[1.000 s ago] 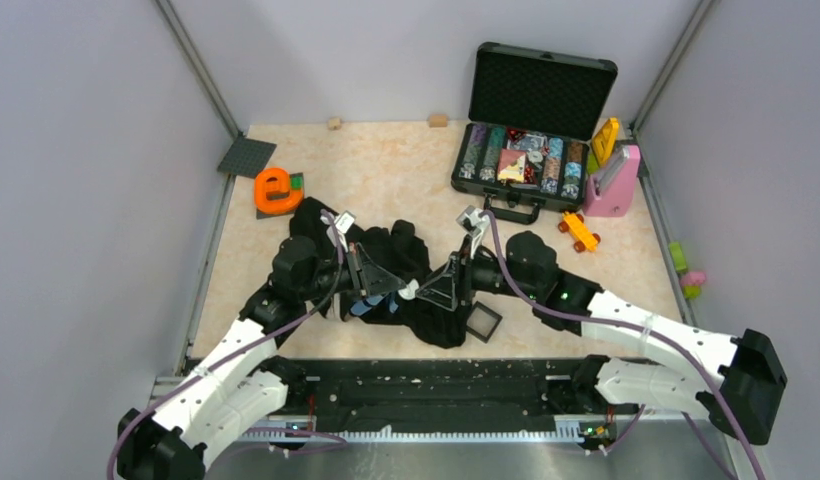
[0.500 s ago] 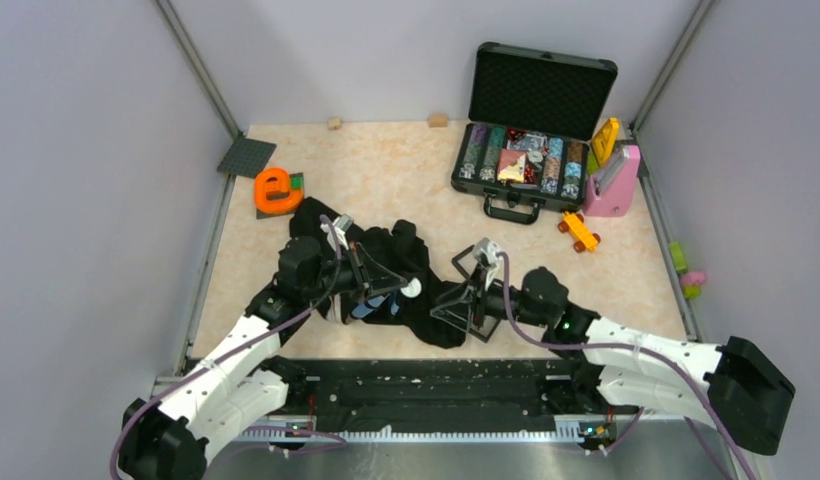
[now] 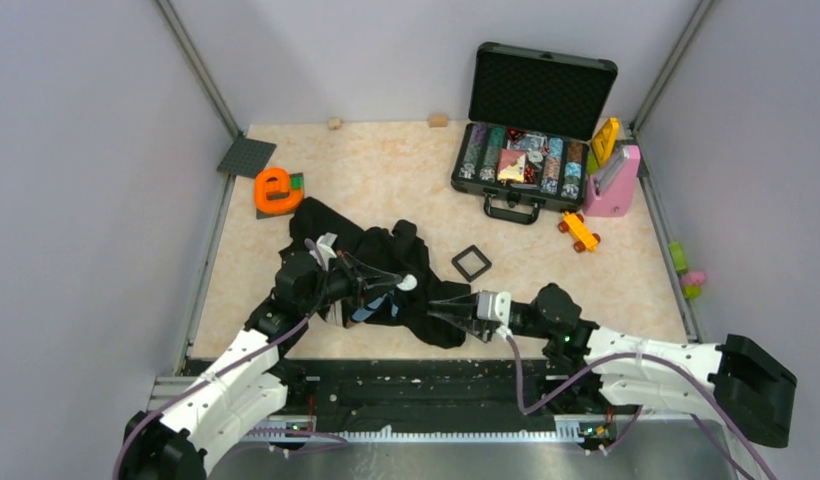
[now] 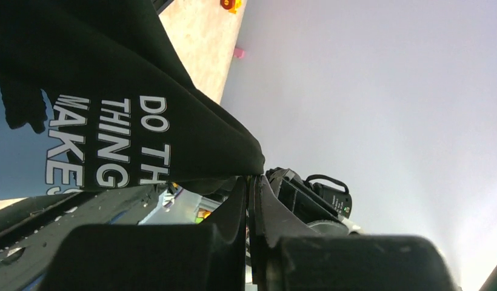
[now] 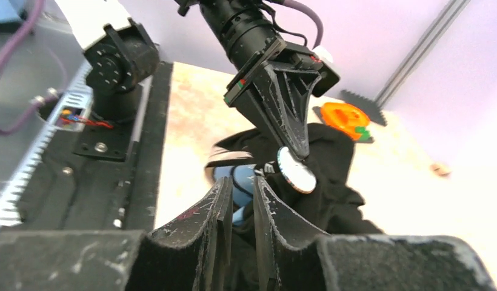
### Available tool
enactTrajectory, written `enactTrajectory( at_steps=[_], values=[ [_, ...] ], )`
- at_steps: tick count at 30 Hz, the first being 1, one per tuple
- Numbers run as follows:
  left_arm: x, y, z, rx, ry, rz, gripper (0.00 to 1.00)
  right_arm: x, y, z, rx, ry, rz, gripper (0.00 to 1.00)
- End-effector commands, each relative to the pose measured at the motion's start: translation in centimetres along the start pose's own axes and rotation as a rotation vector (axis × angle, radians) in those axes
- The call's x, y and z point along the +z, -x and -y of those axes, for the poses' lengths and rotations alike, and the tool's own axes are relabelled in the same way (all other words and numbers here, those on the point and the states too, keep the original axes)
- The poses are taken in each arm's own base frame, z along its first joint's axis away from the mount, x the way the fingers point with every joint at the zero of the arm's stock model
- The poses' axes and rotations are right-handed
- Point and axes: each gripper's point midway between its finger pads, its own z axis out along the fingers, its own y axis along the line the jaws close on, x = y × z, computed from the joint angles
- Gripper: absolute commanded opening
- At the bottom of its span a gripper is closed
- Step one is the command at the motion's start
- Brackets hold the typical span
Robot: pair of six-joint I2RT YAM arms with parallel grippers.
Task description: Remove the brooch from the garment
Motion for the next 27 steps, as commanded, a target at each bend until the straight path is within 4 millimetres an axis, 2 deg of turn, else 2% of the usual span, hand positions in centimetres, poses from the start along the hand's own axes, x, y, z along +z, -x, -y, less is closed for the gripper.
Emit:
enactTrajectory(
  at_steps=[1,3,7,11,14,27],
  values=[
    [-0.1,0.5,1.2,-0.079,-0.025,0.031,0.0,1.8,1.6,1.3,-0.312,0.03,0.026,0.2],
    [-0.1,0.4,0.8,-0.099,0.016,0.023,0.0,2.3,1.2,1.7,-0.373,0.035,0.011,0.16],
    [0.0,0.1,0.7,-0.111,0.034,-0.001,0.0,3.3,0.1,2.6,-0.459,0.027,-0.023,0.17],
    [0.0,0.0,1.0,-0.113,0.025,-0.003,0.0,3.8,-0.5,2.8,-0.5,0.038,-0.035,0.27],
    [-0.1,0.0,1.2,-0.112,0.016,-0.004,0.0,4.0,-1.3,2.8,-0.505,0.05,-0.06,0.28],
    [-0.1,-0.6,1.1,-0.11,0.008,-0.045,0.0,5.2,-1.9,3.5,-0.509,0.032,-0.065,0.2]
  ],
)
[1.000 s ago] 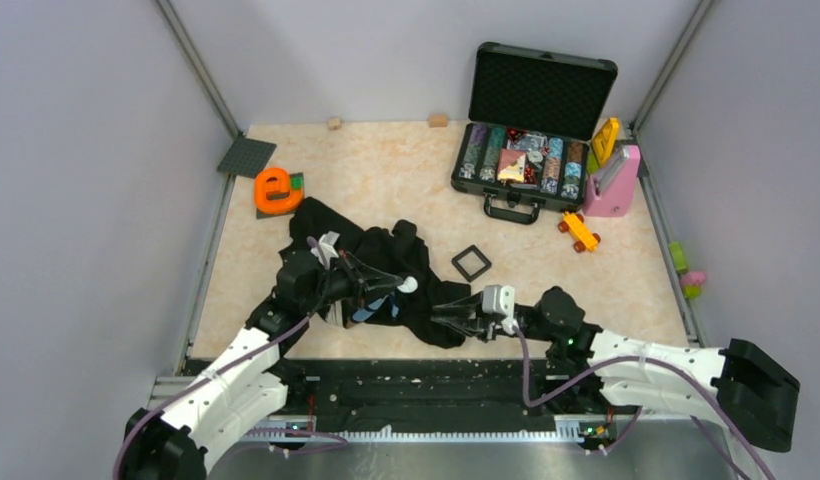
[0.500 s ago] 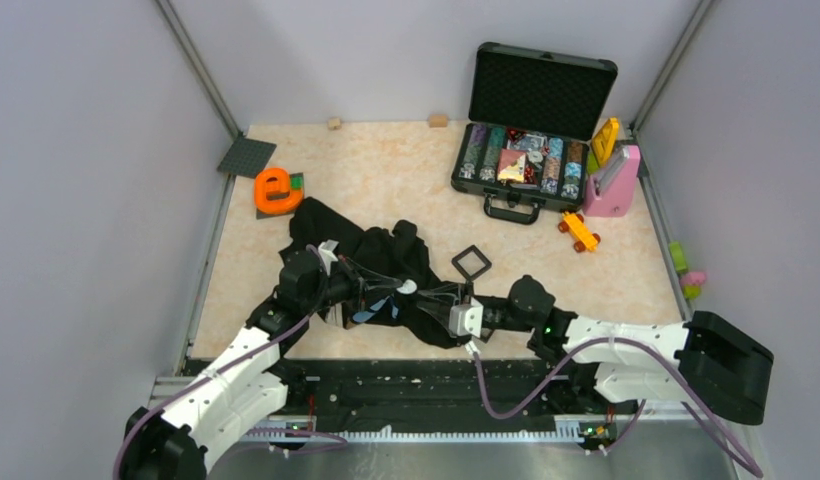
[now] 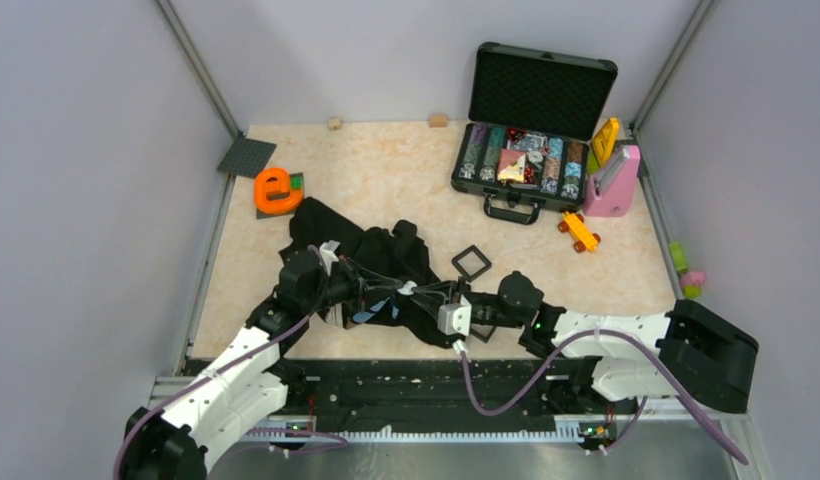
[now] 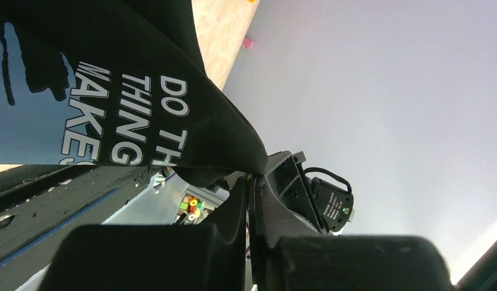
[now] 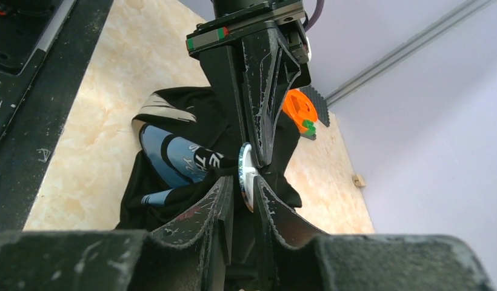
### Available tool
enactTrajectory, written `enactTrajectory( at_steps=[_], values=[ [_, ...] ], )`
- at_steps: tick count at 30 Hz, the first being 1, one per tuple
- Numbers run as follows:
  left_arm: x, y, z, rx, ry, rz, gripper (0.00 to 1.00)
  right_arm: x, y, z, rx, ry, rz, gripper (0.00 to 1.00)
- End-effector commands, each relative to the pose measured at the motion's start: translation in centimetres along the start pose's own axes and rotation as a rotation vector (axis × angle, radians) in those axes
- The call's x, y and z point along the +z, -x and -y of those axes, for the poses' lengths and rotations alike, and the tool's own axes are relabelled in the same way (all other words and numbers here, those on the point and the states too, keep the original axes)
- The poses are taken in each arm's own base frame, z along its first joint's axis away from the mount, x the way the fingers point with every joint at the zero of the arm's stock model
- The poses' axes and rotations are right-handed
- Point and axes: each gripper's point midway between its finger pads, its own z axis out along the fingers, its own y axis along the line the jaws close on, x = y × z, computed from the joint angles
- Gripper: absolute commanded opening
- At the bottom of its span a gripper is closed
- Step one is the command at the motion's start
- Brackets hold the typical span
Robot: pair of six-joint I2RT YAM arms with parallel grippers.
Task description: Remove the brooch from the garment
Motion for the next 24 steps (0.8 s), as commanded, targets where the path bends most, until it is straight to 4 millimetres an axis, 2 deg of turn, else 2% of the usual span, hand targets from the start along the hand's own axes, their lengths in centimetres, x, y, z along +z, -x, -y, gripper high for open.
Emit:
enactTrajectory(
  at_steps=[1,4,7,9,13,15,17,20,24],
  values=[
    [-0.3,-0.7,2.1,0.038,-0.062,-0.032,0.0,1.2,2.3,1.9,-0.038,-0.046,0.077,0.17],
    [-0.4,-0.9,2.2,0.053,-0.065,-0.043,0.0,1.4,2.1,1.8,-0.018,-0.04,0.074,0.02],
    [-0.5,-0.9,2.5,0.105,-0.076,-0.035,0.0,1.3,2.2,1.8,0.031,-0.043,0.072,0.0],
    [-0.6,-0.8,3.0,0.197,-0.091,-0.015,0.11,1.0,2.1,2.3,0.092,-0.052,0.065,0.0],
    [-1.0,0.5,3.0,0.382,-0.023,0.064,0.54,-0.1,2.4,3.2,0.222,-0.039,0.097,0.0],
    [-1.2,1.2,3.0,0.473,0.004,0.105,0.65,-0.6,2.7,3.7,0.297,-0.022,0.115,0.0],
    [-1.3,1.6,3.0,0.572,0.013,0.121,0.68,-0.9,2.5,3.8,0.365,0.009,0.107,0.0],
    [-1.3,2.0,2.5,0.72,0.028,0.117,0.68,-1.1,2.8,4.2,0.445,0.04,0.106,0.0],
    [-1.2,0.5,1.7,0.89,-0.05,0.017,0.59,-1.4,3.2,5.1,0.581,0.084,0.125,0.0]
  ],
)
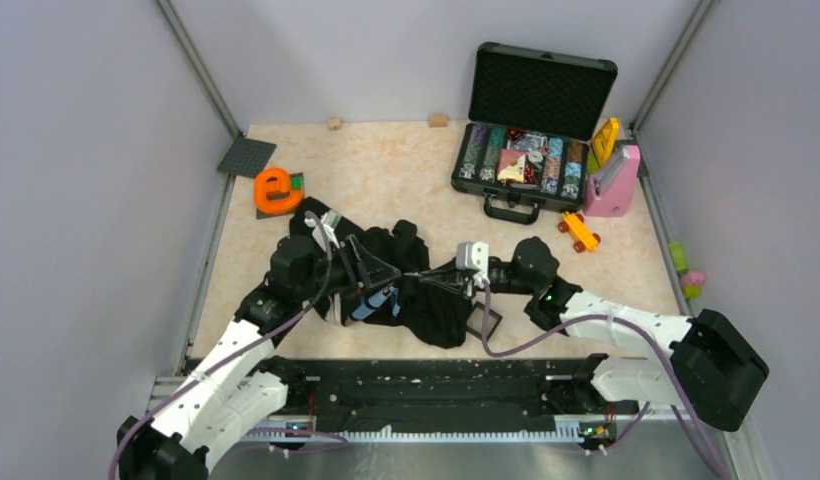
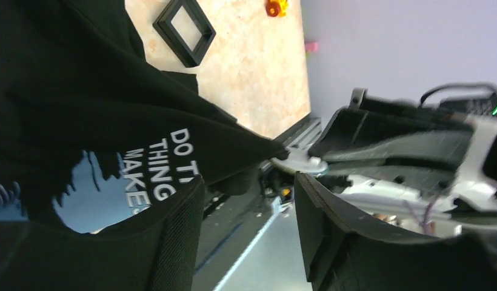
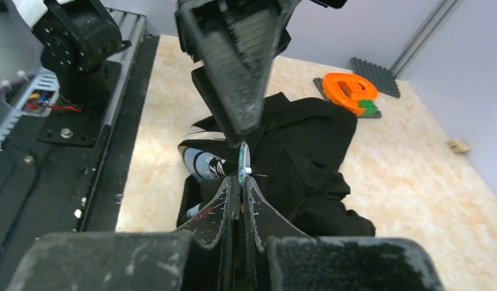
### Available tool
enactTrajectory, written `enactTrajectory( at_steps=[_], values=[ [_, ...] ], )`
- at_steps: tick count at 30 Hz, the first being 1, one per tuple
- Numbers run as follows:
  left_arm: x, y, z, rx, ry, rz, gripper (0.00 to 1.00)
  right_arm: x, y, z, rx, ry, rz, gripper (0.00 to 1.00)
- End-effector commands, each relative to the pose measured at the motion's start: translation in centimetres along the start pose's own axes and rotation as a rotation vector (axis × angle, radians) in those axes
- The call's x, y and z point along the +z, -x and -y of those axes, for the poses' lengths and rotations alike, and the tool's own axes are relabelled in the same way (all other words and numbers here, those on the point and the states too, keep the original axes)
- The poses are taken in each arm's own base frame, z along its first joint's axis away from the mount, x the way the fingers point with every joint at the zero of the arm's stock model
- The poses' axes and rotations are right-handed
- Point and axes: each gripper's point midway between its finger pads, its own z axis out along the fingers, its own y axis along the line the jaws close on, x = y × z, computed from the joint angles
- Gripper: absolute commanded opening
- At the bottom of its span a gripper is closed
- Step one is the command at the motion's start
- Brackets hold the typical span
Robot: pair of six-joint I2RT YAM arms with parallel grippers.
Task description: Remove the brooch from the garment
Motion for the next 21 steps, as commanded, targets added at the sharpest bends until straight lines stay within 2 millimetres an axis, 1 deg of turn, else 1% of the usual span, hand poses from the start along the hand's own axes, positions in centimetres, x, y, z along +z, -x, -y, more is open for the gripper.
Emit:
enactTrajectory(
  at_steps=[1,3,4,8,11,15,17,19,21],
  values=[
    [-0.2,-0.8,0.2,0.273,-0.116,-0.018,0.56,0.0,3.2,0.1,0.184,0.097,0.066,0.0],
    [-0.1,-1.1,-0.5,0.322,-0.146,0.013,0.54,0.0,3.7,0.5,0.245,0.111,0.07,0.0],
    [-0.2,-1.1,-0.5,0.345,-0.161,0.038,0.54,0.0,3.9,0.5,0.304,0.118,0.071,0.0],
    [-0.5,-1.3,-0.4,0.408,-0.233,0.101,0.57,0.4,5.1,1.1,0.44,0.144,0.071,0.0],
    [-0.3,-0.9,-0.9,0.435,-0.209,0.128,0.58,0.8,5.6,1.4,0.549,0.178,0.054,0.0],
    [0.2,-0.8,-1.1,0.472,-0.203,0.113,0.58,1.4,5.9,1.6,0.676,0.224,0.032,0.0],
    [0.5,-0.9,-1.1,0.482,-0.21,0.096,0.58,1.7,5.6,1.6,0.727,0.233,0.012,0.0],
    [1.1,-1.1,-1.5,0.488,-0.202,0.071,0.55,2.0,5.2,1.6,0.778,0.239,-0.008,0.0],
    [1.5,-1.2,-1.8,0.496,-0.194,0.052,0.47,2.2,4.9,1.5,0.829,0.25,-0.029,0.0]
  ],
)
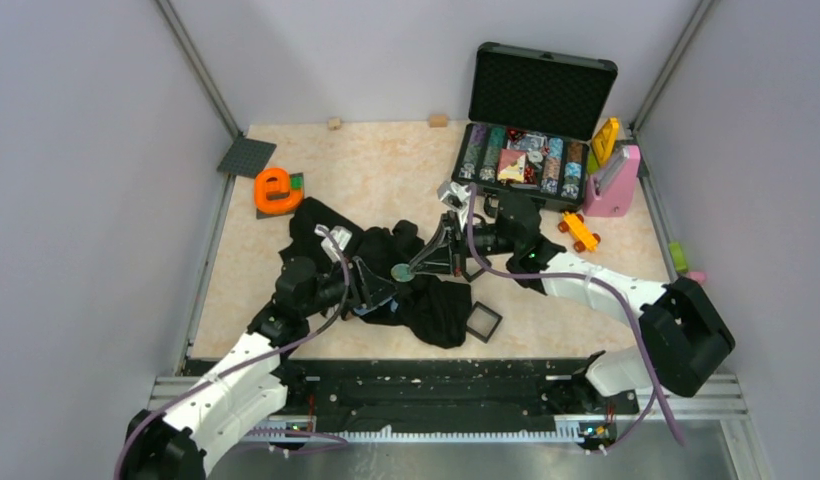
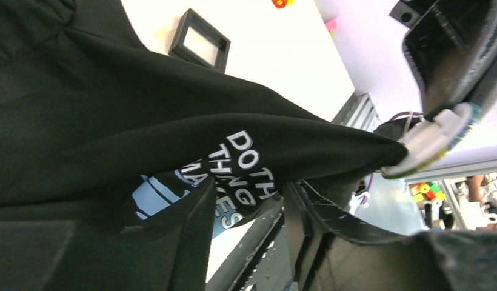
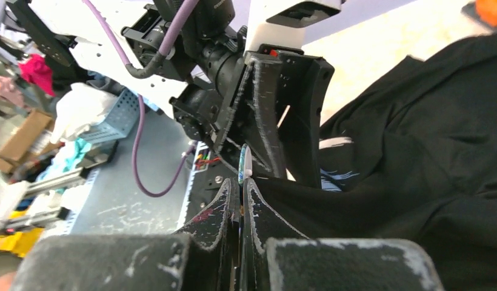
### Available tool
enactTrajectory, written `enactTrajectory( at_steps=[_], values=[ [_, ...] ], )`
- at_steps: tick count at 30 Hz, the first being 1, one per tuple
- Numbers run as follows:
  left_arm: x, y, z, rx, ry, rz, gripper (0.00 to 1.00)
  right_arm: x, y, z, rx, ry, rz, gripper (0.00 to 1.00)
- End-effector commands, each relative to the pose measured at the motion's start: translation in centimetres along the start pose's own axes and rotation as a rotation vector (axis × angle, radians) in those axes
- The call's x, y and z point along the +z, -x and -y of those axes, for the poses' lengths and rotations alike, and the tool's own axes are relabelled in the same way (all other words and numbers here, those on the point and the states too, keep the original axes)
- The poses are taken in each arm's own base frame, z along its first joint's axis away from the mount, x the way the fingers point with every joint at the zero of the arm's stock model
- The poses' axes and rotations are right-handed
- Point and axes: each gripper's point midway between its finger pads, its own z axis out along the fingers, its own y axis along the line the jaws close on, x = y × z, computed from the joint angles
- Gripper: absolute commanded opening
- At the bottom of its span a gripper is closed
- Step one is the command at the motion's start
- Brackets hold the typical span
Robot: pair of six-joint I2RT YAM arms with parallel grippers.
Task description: Remove the brooch from the garment
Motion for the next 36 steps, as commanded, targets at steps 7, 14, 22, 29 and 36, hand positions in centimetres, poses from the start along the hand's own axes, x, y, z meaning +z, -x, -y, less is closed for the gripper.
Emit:
enactTrajectory(
  at_steps=[7,14,22,29,36],
  values=[
    [1.5,1.5,0.1,0.127,-0.028,0.02,0.0,0.4,-1.3,0.2,0.216,0.034,-0.076,0.0],
    [1.7,2.7,-0.6,0.138,0.035,0.055,0.0,-0.2,-7.7,1.5,0.347,-0.013,-0.173,0.0],
    [1.8,3.7,-3.3,0.095,0.189,0.099,0.0,0.0,-13.2,-0.5,0.402,0.003,-0.297,0.0],
    [-0.8,7.6,-10.4,-0.052,0.648,0.233,0.0,-1.9,-12.1,-1.3,0.317,-0.1,-0.298,0.0],
    [-1.5,16.6,-15.1,-0.168,0.78,0.365,0.0,-4.5,-8.7,0.7,0.19,-0.371,-0.212,0.0]
  ],
)
